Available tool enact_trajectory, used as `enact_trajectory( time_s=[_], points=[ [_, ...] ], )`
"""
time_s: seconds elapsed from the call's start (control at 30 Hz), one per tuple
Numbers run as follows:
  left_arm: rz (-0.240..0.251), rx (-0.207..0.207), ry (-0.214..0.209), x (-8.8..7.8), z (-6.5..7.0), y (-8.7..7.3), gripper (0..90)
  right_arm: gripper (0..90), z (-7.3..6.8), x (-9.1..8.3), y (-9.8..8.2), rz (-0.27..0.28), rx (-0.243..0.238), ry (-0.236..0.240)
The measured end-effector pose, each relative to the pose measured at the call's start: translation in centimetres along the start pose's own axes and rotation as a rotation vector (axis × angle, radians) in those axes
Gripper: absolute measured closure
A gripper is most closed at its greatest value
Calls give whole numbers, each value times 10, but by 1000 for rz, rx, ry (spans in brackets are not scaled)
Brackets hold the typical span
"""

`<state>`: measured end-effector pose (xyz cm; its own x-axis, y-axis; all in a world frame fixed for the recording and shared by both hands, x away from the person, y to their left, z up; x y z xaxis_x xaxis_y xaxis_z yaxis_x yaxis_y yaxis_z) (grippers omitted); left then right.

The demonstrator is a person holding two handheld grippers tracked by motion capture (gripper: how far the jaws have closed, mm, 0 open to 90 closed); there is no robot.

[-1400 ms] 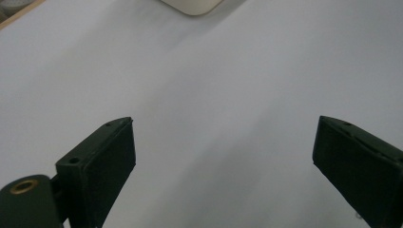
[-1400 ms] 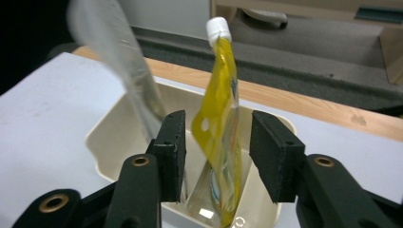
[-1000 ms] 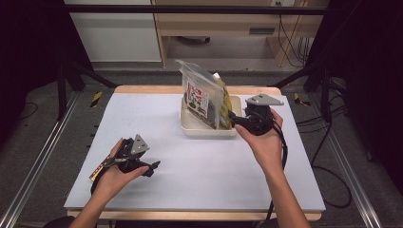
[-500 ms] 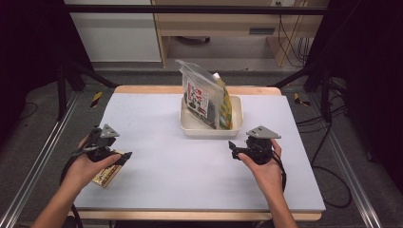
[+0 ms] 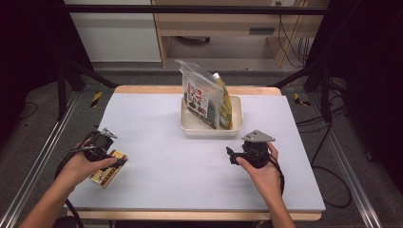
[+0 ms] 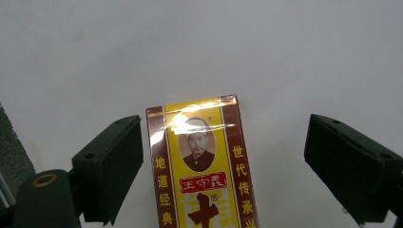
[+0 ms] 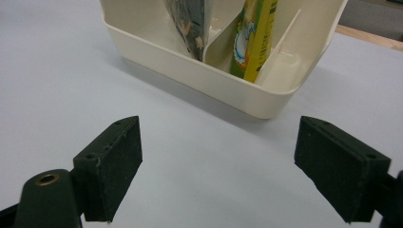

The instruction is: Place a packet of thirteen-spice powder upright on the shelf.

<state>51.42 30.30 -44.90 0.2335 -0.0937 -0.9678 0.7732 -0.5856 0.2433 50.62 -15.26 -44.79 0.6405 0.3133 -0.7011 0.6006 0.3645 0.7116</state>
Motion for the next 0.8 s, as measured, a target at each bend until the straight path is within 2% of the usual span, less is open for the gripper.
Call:
enact_trajectory(
  time_s=[0.07,0.17,0.2,0.3,0.43,0.53,0.8],
  points=[
    [-15,-11,17,1,-2,-2,130,165,0,1,-1,-4,3,3],
    [-48,-27,19,4,-5,-5,141,165,-1,2,-1,-10,6,7],
    [-61,-26,12,5,-5,-6,145,165,-1,2,-1,-12,5,7],
    [-91,-25,36,8,-6,-9,147,165,-1,3,-1,-13,4,7],
    [-117,-22,16,11,-7,-10,143,164,-1,3,-2,-18,7,10],
    [-155,-10,41,14,-5,-13,140,164,0,3,-2,-21,5,9],
    [-163,-28,21,18,-4,-16,151,162,0,3,-3,-27,2,6]
  ],
)
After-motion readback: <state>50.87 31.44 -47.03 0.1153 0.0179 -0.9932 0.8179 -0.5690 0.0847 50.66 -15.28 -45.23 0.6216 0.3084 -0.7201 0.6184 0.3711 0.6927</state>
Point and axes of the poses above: each handheld gripper's, and its own axes: x roughly forward along the jaws, y roughly out of its top, z roughly to its right, the point moved 4 cm from there along x, roughly forward along the jaws, and after that the axes turned 11 degrees about -z, right-handed, at the moved point
